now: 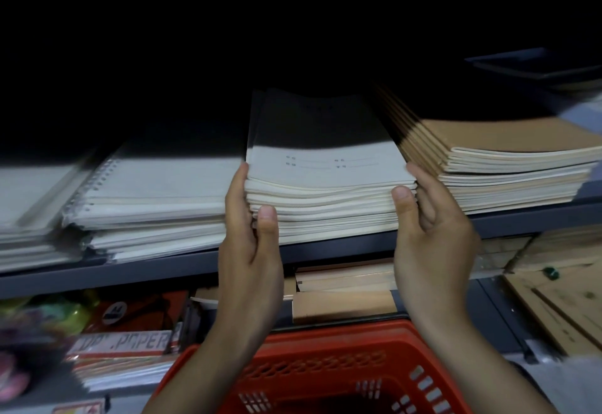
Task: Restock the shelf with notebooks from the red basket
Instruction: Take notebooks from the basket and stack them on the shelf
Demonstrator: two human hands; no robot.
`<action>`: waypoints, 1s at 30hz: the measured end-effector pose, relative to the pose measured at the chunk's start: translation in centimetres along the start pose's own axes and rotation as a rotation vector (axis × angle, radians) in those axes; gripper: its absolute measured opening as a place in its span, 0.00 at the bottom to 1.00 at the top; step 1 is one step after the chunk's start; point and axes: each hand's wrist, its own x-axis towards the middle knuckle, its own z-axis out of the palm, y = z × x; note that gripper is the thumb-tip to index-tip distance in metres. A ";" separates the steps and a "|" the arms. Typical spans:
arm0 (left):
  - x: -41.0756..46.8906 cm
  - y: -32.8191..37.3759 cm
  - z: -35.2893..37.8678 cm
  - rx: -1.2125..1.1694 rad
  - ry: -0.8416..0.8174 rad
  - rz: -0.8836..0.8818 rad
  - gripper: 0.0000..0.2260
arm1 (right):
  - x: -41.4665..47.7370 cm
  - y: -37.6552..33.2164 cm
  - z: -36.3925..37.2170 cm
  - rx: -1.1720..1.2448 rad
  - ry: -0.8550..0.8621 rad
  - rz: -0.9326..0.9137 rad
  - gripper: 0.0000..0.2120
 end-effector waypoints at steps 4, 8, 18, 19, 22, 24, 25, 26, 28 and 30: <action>0.0 -0.1 0.2 0.035 0.017 0.044 0.21 | 0.1 0.2 0.1 0.046 0.060 0.018 0.15; 0.0 -0.2 0.2 0.058 0.057 0.062 0.22 | 0.1 0.2 0.3 0.083 0.110 0.031 0.15; 0.7 -1.7 -0.3 0.095 0.076 0.072 0.25 | -0.6 0.4 -0.1 0.121 0.039 0.046 0.23; 0.7 -1.7 -0.2 0.090 0.088 0.071 0.25 | -0.5 0.4 -0.1 0.129 0.052 0.051 0.23; 0.6 -1.5 -0.1 0.068 0.112 0.059 0.25 | -0.2 0.5 0.0 0.143 0.074 0.049 0.21; 0.4 -1.3 -0.2 0.065 0.123 0.046 0.25 | -0.2 0.5 0.1 0.145 0.088 0.045 0.20; 0.4 -1.3 -0.2 0.062 0.117 0.037 0.25 | -0.2 0.5 0.0 0.142 0.093 0.048 0.20; 0.3 -1.0 -0.2 0.053 0.098 0.030 0.25 | -0.2 0.4 0.0 0.135 0.090 0.051 0.20; 0.1 -0.4 -0.6 0.045 0.009 0.036 0.26 | -0.5 0.1 -0.1 0.087 0.046 0.051 0.20; -0.6 0.2 -1.9 0.065 -0.079 0.032 0.28 | -1.6 -0.4 -0.5 0.020 0.008 0.061 0.21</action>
